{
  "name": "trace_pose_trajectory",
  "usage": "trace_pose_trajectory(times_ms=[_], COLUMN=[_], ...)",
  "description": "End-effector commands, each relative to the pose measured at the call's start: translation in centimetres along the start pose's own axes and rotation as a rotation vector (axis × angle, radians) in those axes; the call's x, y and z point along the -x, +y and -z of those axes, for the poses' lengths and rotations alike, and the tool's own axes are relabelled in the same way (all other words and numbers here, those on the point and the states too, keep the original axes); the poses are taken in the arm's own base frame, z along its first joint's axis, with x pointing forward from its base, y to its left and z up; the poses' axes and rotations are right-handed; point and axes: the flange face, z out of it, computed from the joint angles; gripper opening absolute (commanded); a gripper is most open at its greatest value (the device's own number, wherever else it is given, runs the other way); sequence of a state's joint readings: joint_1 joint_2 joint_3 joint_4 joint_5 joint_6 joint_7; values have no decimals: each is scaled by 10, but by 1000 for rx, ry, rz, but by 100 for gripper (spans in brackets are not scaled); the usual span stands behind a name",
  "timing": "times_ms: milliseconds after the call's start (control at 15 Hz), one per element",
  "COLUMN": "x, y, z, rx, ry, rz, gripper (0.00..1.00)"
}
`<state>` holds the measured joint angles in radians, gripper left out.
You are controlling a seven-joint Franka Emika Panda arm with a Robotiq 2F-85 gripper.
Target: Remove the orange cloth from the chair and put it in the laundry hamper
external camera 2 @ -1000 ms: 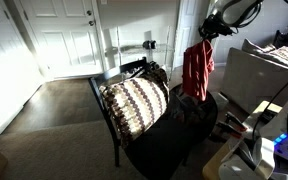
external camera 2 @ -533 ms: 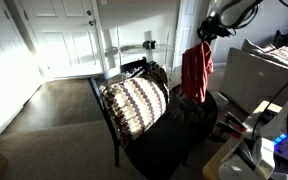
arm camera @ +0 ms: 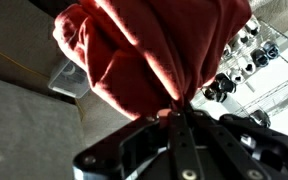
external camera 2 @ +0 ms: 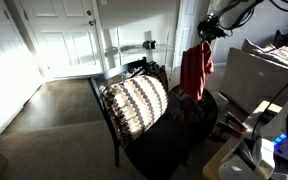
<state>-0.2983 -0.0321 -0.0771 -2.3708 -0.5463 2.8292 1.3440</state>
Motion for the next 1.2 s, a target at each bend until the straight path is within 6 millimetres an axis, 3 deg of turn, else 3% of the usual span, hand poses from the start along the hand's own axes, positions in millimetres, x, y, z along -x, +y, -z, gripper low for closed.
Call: trace_pose_trajectory(times_ms=[0, 267, 333, 467, 733, 867, 1133], x=[-11, -12, -11, -10, -5, 9, 80], y=[-4, -6, -7, -9, -20, -32, -58], z=[-7, -12, -13, -13, -8, -1, 20], rx=[22, 30, 32, 28, 7, -26, -88], ry=[34, 39, 35, 35, 35, 29, 3], rz=[-45, -70, -71, -66, -44, -1, 200], gripper=[1, 1, 28, 35, 60, 73, 99])
